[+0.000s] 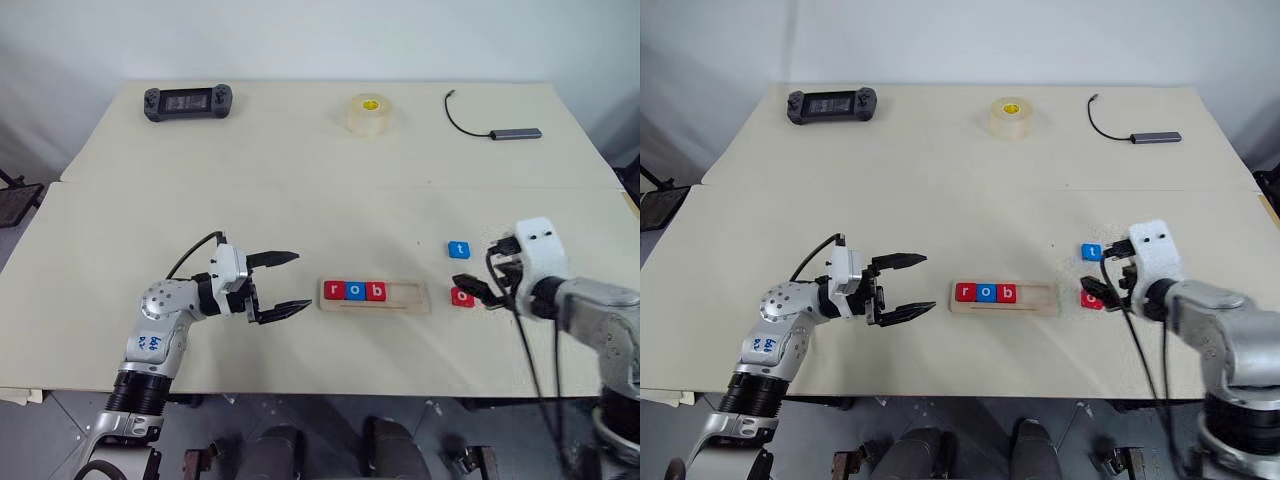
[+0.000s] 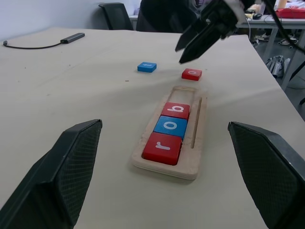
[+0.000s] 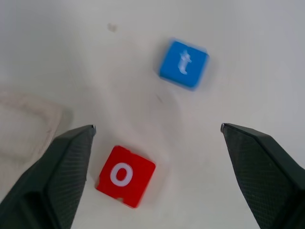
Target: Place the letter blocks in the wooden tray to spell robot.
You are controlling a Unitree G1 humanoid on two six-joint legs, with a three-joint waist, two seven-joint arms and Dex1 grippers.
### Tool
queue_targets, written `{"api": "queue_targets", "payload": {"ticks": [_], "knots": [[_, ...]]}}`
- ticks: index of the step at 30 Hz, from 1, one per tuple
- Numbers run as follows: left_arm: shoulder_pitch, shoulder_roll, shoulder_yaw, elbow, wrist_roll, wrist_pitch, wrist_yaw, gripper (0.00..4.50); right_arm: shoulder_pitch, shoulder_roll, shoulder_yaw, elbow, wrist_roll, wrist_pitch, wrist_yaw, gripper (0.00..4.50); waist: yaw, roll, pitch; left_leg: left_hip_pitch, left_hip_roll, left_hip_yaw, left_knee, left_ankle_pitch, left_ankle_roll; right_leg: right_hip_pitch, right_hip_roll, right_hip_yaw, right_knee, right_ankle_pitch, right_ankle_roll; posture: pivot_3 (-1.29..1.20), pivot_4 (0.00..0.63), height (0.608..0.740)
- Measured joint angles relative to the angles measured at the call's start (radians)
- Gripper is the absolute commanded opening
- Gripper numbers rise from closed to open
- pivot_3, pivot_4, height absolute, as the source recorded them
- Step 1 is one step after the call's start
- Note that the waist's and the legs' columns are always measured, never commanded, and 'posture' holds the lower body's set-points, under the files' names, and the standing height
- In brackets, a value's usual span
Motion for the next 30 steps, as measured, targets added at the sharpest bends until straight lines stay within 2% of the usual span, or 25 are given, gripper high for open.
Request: {"api": "queue_targets", "payload": {"ticks": [5,8,12,16,19,21,26,30], "knots": [[0.014,0.000,0.001,-0.008,-0.002,0.000,0.002,4.50,0.064,-0.161,0.113,0.251,-0.034,-0.591,0.437,4.45,-0.003,-0.001,0.001,0.001,0.001,0.001,0.001,0.000,0.000,0.002,0.000,-0.001,-0.003,0.001,0.002,0.00,0.150,0.740],[0.016,0.003,0.002,-0.022,-0.006,0.000,-0.008,4.50,0.006,-0.192,0.188,0.442,-0.096,-0.843,0.595,4.45,-0.002,-0.002,0.001,0.002,0.001,0.001,0.002,0.000,0.000,0.004,0.000,-0.001,-0.004,0.001,0.002,0.00,0.150,0.740],[0.018,0.005,0.004,-0.044,-0.006,0.000,-0.015,4.50,-0.121,-0.188,0.289,0.631,-0.176,-0.997,0.680,4.45,-0.002,-0.002,0.001,0.002,0.002,0.000,0.002,0.000,0.000,0.005,-0.001,-0.001,-0.004,0.001,0.002,0.00,0.150,0.740],[0.020,0.006,0.005,-0.050,-0.006,0.000,-0.015,4.50,-0.193,-0.158,0.354,0.754,-0.231,-1.042,0.710,4.45,0.001,-0.002,0.001,0.002,0.002,-0.001,0.002,0.000,-0.001,0.005,-0.001,-0.003,-0.005,0.001,0.002,0.00,0.150,0.740],[0.027,0.009,0.006,-0.064,-0.006,0.000,-0.015,4.50,-0.225,-0.133,0.376,0.807,-0.246,-1.048,0.716,3.86,0.001,-0.002,0.001,0.002,0.002,-0.002,0.003,0.000,-0.001,0.006,-0.001,-0.003,-0.006,0.001,0.002,0.00,0.150,0.740],[0.031,0.010,0.006,-0.079,-0.006,0.001,-0.016,4.50,-0.234,-0.133,0.377,0.823,-0.252,-1.056,0.720,3.27,0.002,-0.002,0.001,0.002,0.002,-0.002,0.003,0.000,-0.001,0.006,-0.001,-0.004,-0.006,0.001,0.002,0.00,0.150,0.740],[0.036,0.024,0.005,-0.086,-0.013,0.008,-0.038,4.50,-0.233,-0.130,0.377,0.824,-0.251,-1.062,0.729,1.50,0.001,-0.002,0.001,0.002,0.002,-0.002,0.003,0.000,-0.001,0.006,-0.001,-0.004,-0.006,0.001,0.002,0.00,0.150,0.740],[0.045,0.032,0.004,-0.092,-0.032,0.008,-0.079,4.50,-0.233,-0.130,0.377,0.822,-0.253,-1.087,0.742,1.45,0.001,-0.002,0.001,0.002,0.002,-0.002,0.003,0.000,-0.001,0.006,-0.001,-0.004,-0.006,0.001,0.002,0.00,0.150,0.740]]}}
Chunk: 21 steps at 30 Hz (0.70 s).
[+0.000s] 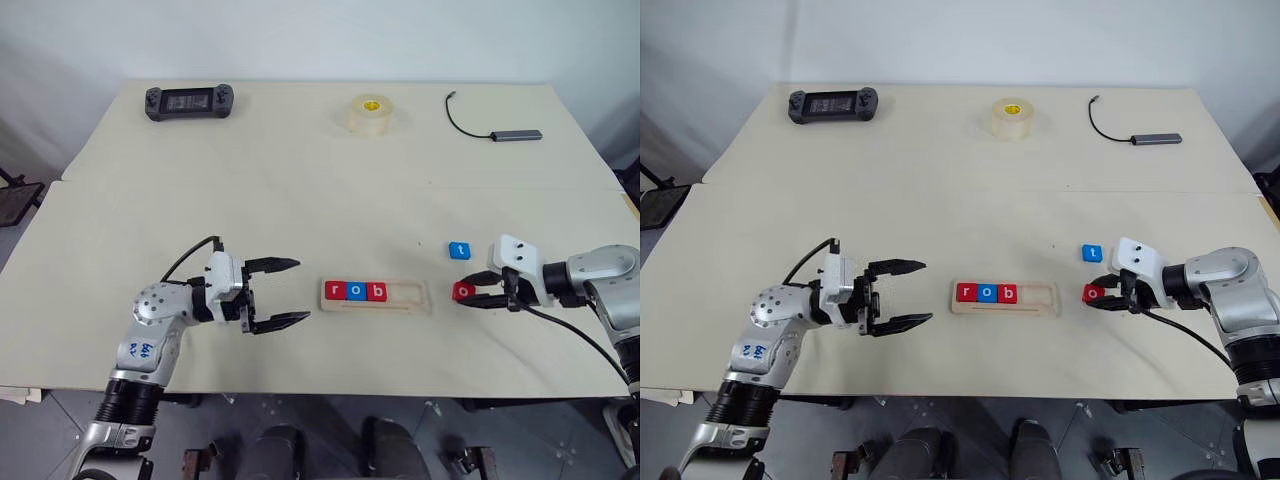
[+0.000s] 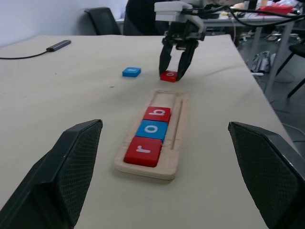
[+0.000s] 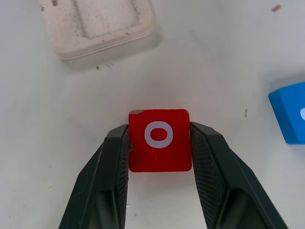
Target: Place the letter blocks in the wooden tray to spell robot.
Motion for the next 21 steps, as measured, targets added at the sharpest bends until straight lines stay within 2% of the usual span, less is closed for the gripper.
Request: {"api": "queue_targets", "payload": {"ticks": [6,11,21], "knots": [[0.011,0.017,-0.007,-0.003,-0.002,0.001,-0.037,4.50,-0.070,0.020,0.010,-0.153,0.028,0.068,0.056,1.45,-0.004,0.000,0.000,0.000,0.001,0.000,0.000,0.000,-0.001,-0.001,0.001,0.000,0.000,0.000,0.000,0.00,0.150,0.740],[0.011,0.018,-0.006,-0.002,-0.002,0.002,-0.033,4.50,-0.112,0.089,0.100,-0.307,0.030,0.181,0.057,1.45,0.002,0.000,0.000,0.000,0.000,-0.001,0.000,0.000,-0.001,-0.001,0.000,-0.001,0.000,0.000,0.000,0.00,0.150,0.740],[0.023,0.017,-0.007,-0.025,0.000,0.002,0.002,4.50,-0.158,0.176,0.188,-0.276,-0.039,0.208,0.001,1.45,0.004,0.000,0.000,-0.001,0.000,-0.001,0.000,0.000,-0.001,-0.001,0.000,-0.001,0.001,0.000,0.000,0.00,0.150,0.740]]}}
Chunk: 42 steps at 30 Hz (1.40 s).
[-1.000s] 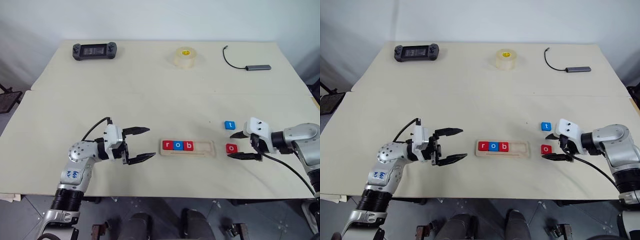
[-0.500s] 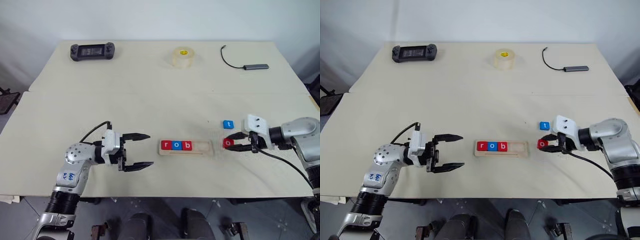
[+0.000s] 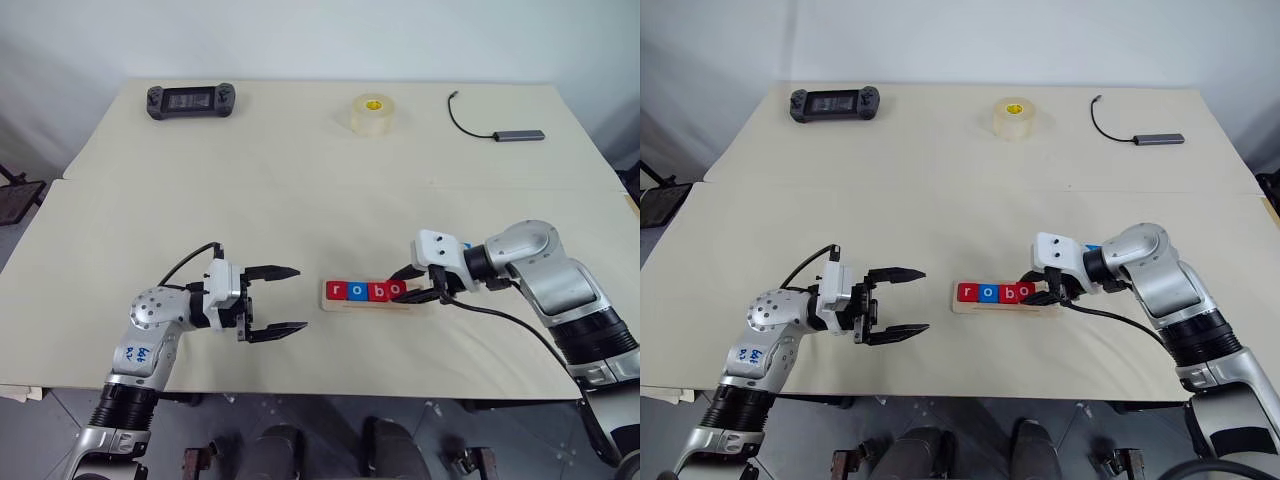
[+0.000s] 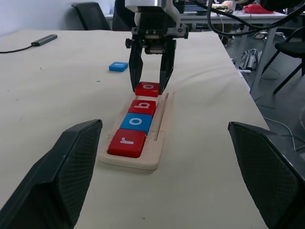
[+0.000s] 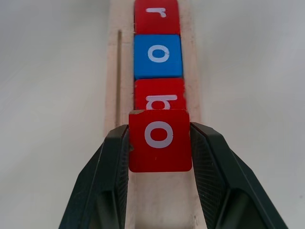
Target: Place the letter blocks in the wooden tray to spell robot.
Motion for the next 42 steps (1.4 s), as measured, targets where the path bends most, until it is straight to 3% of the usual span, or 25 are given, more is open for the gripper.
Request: {"api": "queue_targets", "payload": {"ticks": [16,17,24,32,35,42], "knots": [[0.022,0.000,0.000,-0.007,0.000,0.001,0.031,4.50,-0.005,0.001,0.004,0.047,-0.025,-0.002,0.004,1.45,-0.005,0.000,0.000,0.000,0.000,0.000,0.000,0.000,0.000,0.000,0.000,0.000,0.000,0.000,0.000,0.00,0.150,0.740],[0.022,0.000,0.000,-0.007,0.000,0.001,0.031,4.50,-0.005,0.001,0.004,0.046,-0.025,0.003,0.005,2.18,-0.005,0.000,0.000,0.000,0.000,0.000,0.000,0.000,0.000,0.000,0.000,0.000,0.000,0.000,0.000,0.00,0.150,0.740],[0.022,0.000,0.000,-0.007,0.000,0.001,0.031,4.50,-0.007,0.003,-0.009,0.026,-0.003,0.064,-0.007,4.45,-0.005,0.000,0.000,0.000,0.000,0.000,0.000,0.000,0.000,0.000,0.000,0.000,0.000,0.000,0.000,0.00,0.150,0.740],[0.022,0.000,-0.001,-0.008,0.000,0.002,0.030,4.50,0.068,-0.097,-0.141,-0.068,0.073,0.104,-0.009,4.45,0.003,0.000,0.000,0.000,0.000,0.000,0.000,0.000,0.000,0.000,0.000,0.000,0.000,0.000,0.000,0.00,0.150,0.740],[0.021,0.000,-0.001,-0.008,0.000,0.001,0.030,4.50,0.143,-0.120,-0.166,-0.071,0.079,0.107,-0.024,3.87,0.002,0.000,0.000,0.000,0.000,0.000,0.000,0.000,0.000,0.000,0.000,0.000,0.000,0.000,0.000,0.00,0.150,0.740],[0.019,-0.001,-0.002,-0.005,0.000,0.001,0.022,4.50,0.186,-0.124,-0.188,-0.089,0.086,0.132,-0.083,1.45,-0.005,0.000,0.000,0.000,0.001,0.001,0.000,0.000,0.000,0.000,0.000,0.000,0.000,0.000,0.000,0.00,0.150,0.740]]}}
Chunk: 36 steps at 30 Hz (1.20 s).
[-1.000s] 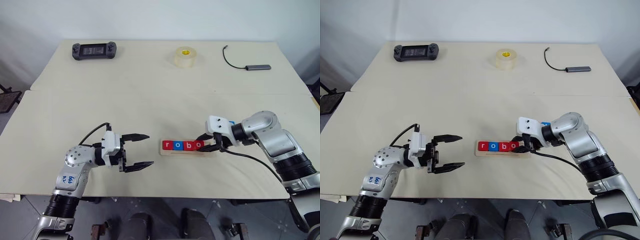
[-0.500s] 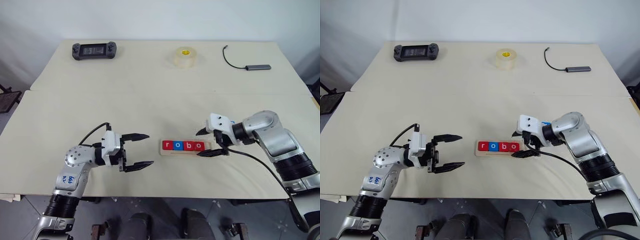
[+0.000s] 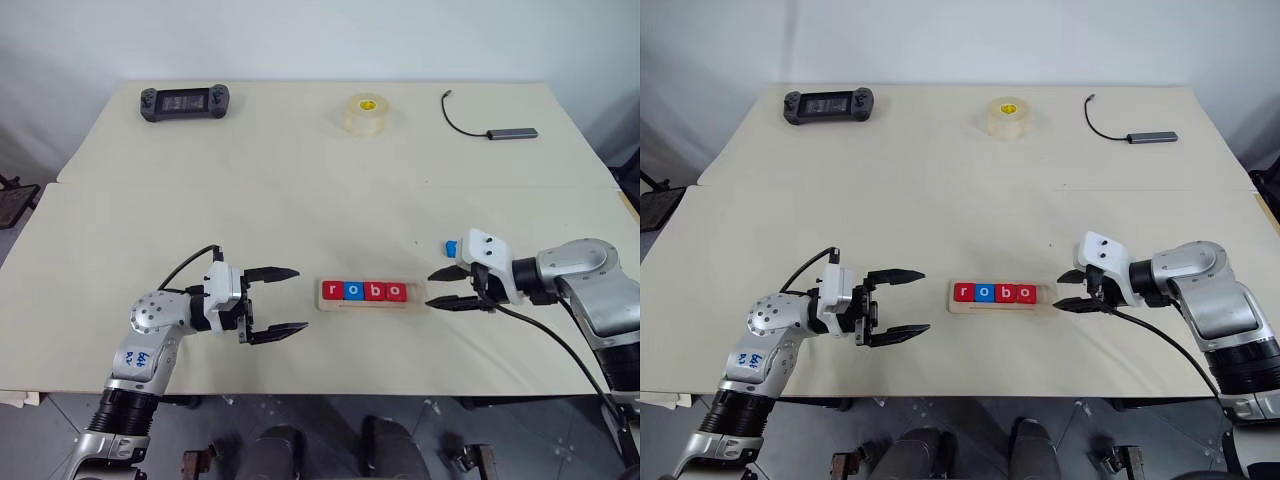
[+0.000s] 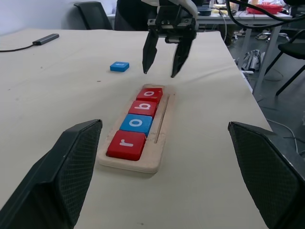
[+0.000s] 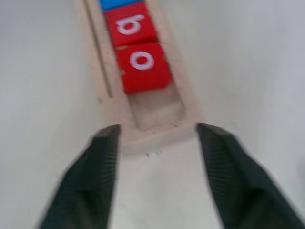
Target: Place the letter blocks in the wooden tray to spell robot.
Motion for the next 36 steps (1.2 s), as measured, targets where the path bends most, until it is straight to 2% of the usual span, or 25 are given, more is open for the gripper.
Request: {"api": "queue_targets", "payload": {"ticks": [4,19,29,32,36], "knots": [[-0.011,0.000,0.000,0.003,0.000,0.000,-0.003,4.50,0.000,0.016,0.009,-0.014,0.011,0.023,-0.006,0.07,0.001,0.000,0.000,0.000,0.000,0.000,0.000,0.000,0.000,0.000,0.000,0.000,0.000,0.000,0.000,0.00,0.150,0.740],[-0.014,0.002,0.001,0.002,0.000,0.011,0.005,4.50,-0.051,0.086,0.082,0.003,-0.022,0.042,-0.069,0.03,0.003,0.000,0.000,0.000,-0.001,0.000,0.000,0.000,0.000,0.000,0.000,0.000,0.000,0.000,0.000,0.00,0.150,0.740],[-0.013,0.001,0.000,0.000,0.000,0.015,0.009,4.50,-0.024,0.050,0.068,-0.035,-0.011,0.078,-0.070,0.03,0.006,0.000,0.000,0.000,-0.001,0.000,0.000,0.000,0.000,0.000,0.000,0.000,0.000,0.000,0.000,0.00,0.150,0.740],[-0.014,-0.002,-0.002,0.000,0.001,0.015,0.008,4.50,0.053,0.019,-0.038,-0.073,0.031,0.082,-0.085,0.62,0.014,0.000,0.000,0.000,-0.001,-0.001,0.000,0.000,0.000,0.000,0.000,0.000,-0.001,0.000,0.000,0.00,0.150,0.740],[-0.016,-0.003,-0.001,0.007,0.002,0.012,0.007,4.50,0.252,0.010,-0.265,-0.145,0.088,0.070,-0.162,1.92,0.031,0.000,0.000,-0.001,-0.001,-0.001,0.000,0.000,0.000,0.001,0.000,-0.001,-0.001,0.000,0.000,0.00,0.150,0.740]]}}
